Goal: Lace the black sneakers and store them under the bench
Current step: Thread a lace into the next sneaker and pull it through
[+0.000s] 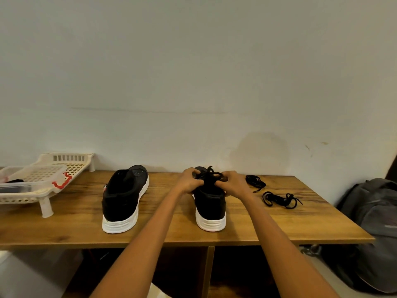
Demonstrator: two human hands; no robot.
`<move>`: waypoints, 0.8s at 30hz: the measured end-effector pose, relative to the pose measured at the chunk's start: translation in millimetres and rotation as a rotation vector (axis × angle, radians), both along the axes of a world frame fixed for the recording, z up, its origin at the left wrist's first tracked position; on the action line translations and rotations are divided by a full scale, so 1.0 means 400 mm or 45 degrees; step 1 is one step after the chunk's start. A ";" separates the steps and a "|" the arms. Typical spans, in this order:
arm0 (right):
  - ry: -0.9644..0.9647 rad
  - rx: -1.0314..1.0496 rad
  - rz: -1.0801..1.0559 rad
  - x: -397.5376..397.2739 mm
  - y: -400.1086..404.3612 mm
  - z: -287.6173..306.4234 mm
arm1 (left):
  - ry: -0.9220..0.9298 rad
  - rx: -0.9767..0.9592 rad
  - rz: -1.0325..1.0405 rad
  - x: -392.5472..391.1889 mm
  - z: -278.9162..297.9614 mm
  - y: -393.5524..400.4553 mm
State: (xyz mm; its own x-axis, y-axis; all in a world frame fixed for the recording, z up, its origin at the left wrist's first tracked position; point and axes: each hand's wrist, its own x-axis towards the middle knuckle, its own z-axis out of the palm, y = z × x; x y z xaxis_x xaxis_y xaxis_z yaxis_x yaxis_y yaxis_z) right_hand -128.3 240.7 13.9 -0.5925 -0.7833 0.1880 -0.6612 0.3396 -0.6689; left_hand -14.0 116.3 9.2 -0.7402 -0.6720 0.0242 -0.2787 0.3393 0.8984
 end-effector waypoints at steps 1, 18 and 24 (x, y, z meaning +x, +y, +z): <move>0.022 -0.017 -0.045 -0.003 -0.005 -0.005 | 0.035 0.018 0.035 -0.009 -0.006 -0.003; 0.458 -0.580 0.090 0.342 -0.250 0.079 | 0.188 -0.613 0.498 0.258 0.143 -0.092; 0.254 -0.270 0.497 0.641 -0.537 0.172 | -0.419 -0.706 0.812 0.612 0.183 -0.343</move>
